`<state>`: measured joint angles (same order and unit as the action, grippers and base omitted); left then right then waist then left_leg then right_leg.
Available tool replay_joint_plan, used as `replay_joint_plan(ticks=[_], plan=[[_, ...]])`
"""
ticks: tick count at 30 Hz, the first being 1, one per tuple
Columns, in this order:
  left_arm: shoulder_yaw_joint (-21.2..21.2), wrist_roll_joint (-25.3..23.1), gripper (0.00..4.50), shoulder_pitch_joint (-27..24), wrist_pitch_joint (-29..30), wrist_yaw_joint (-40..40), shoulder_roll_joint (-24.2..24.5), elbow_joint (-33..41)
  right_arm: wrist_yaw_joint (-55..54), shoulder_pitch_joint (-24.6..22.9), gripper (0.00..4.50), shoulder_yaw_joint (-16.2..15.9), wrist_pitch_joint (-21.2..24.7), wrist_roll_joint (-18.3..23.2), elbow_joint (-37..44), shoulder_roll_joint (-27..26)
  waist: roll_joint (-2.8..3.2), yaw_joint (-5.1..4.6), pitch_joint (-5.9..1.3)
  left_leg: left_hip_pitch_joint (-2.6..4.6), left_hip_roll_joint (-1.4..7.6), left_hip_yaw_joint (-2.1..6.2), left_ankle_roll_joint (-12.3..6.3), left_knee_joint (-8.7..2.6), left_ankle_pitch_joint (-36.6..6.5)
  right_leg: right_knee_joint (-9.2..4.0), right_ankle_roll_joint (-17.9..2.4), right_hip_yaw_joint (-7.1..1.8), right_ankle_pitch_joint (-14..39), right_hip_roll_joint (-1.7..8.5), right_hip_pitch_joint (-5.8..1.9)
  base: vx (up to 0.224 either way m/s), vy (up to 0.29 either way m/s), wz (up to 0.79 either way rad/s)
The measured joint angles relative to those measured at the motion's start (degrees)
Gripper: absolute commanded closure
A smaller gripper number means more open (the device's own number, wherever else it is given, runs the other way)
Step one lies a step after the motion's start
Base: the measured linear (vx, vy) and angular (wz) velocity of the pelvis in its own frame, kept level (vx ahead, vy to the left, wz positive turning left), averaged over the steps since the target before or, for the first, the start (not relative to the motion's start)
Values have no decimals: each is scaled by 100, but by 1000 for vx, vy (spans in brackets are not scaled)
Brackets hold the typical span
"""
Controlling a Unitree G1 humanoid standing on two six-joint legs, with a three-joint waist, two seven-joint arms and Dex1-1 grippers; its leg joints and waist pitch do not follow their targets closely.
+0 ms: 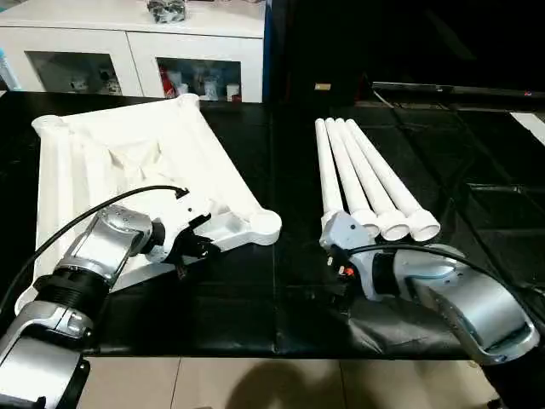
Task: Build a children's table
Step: Move table base
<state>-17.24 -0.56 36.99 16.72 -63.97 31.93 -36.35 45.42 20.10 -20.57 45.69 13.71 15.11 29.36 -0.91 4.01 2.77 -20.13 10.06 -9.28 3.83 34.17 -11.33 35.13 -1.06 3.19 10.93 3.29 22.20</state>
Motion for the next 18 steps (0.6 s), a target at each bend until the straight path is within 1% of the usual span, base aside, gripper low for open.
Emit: replay_joint_plan(ticks=[1,3,6,7,8,11,13,14,15,16,17,18], plan=[[0,-8,447,-41,-150,-28,19,15,-11,0,0,0,-9,-14,-1,0,0,8,0,-2,0,0,-1,0,-1,-3,0,0,0,0,0,0,0,0],[0,-22,394,-51,-254,-57,20,15,-26,0,0,0,-18,-40,-2,-1,2,33,2,-4,0,0,-2,0,-1,-5,0,1,0,0,1,0,0,0],[16,46,393,-69,-384,-148,53,125,-151,8,0,7,-35,-112,-41,-47,4,89,3,-1,0,-1,-1,0,-1,-3,0,1,0,0,1,0,0,0],[24,80,382,-72,-406,-220,100,227,-222,11,0,12,-38,-126,-85,-93,5,96,3,1,1,-1,-1,0,0,0,0,1,0,0,0,0,0,0],[59,92,353,-86,-406,-273,154,305,-281,21,0,21,-39,-138,-120,-144,5,97,3,3,1,-2,0,0,0,2,0,1,0,0,0,0,0,0],[182,210,350,-175,-404,-468,373,684,-462,41,0,217,-43,-113,-304,-346,7,95,4,4,2,-3,1,0,1,4,0,1,0,0,1,0,0,0],[283,313,319,-266,-387,-566,493,916,-564,198,0,230,-75,-114,-460,-449,7,87,4,5,2,-5,2,0,2,6,0,1,0,1,1,0,0,0],[325,360,309,-324,-320,-658,582,1088,-675,328,0,279,-153,-133,-584,-582,7,74,4,3,2,-6,6,0,3,9,0,0,0,1,5,0,0,0],[355,423,306,-347,-273,-713,620,1195,-754,411,0,308,-218,-160,-663,-662,9,82,6,4,3,-7,8,0,4,11,0,0,0,1,6,0,0,0],[437,538,306,-422,-167,-754,699,1406,-909,540,0,457,-292,-165,-874,-881,9,76,6,3,4,-7,10,-1,6,14,0,0,0,1,10,0,0,0],[565,634,288,-531,-77,-772,762,1619,-1032,672,0,581,-393,-131,-1105,-1074,10,63,6,3,4,-10,12,-1,7,17,-1,0,0,1,11,0,0,0],[672,733,288,-601,7,-768,806,1792,-1164,796,0,704,-526,-107,-1326,-1231,10,60,6,0,5,-11,13,-2,8,19,-1,-1,0,1,16,0,0,0]])
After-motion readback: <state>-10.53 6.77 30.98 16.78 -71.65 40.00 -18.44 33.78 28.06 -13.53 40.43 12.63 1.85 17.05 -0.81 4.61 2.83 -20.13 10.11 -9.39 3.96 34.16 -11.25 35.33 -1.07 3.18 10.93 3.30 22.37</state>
